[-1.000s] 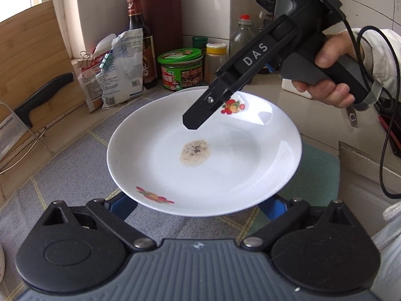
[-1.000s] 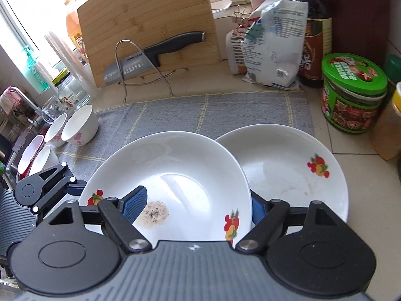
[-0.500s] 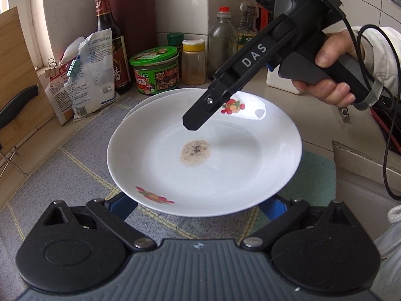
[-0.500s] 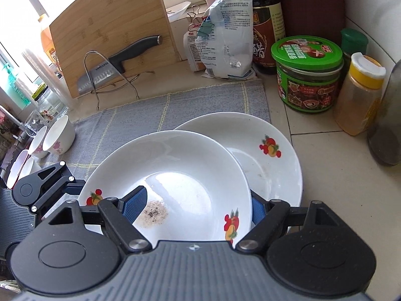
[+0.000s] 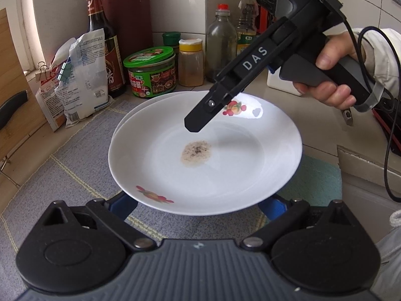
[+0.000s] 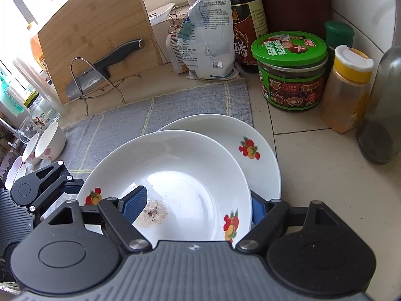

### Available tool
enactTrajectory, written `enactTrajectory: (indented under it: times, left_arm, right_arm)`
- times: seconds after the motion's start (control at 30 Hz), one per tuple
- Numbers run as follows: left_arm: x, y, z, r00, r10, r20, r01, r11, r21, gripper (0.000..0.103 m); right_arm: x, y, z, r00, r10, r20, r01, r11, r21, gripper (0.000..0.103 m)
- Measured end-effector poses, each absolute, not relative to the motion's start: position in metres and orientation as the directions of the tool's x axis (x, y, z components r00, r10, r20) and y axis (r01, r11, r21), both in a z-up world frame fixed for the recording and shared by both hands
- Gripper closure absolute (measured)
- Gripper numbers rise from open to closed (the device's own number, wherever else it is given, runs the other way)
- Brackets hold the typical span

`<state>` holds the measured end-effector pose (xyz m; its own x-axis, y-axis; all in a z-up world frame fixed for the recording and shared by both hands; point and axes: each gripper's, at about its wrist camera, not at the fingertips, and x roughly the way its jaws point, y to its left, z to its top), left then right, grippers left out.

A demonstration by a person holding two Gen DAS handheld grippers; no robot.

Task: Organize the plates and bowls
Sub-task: 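Lower the stained plate onto the plate stack with both grippers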

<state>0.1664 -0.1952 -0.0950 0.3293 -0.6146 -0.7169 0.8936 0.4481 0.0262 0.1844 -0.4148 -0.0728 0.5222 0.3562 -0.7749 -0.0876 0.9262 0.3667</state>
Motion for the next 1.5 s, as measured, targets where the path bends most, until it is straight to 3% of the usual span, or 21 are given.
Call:
enactTrajectory:
  times: [0.9,1.5]
  left_arm:
    - [0.188,-0.204,-0.105,0.326,-0.598,-0.732,0.890,0.456,0.025,0.003]
    - [0.185,-0.204,-0.105,0.341,-0.615,-0.711,0.901,0.431,0.059,0.002]
  right_arm:
    - [0.183,-0.429,-0.073,0.528,0.347,-0.775,-0.055,0.925,0.377,0.016]
    - [0.173,-0.421,-0.064,0.535,0.280,-0.797,-0.039,0.951,0.308,0.012]
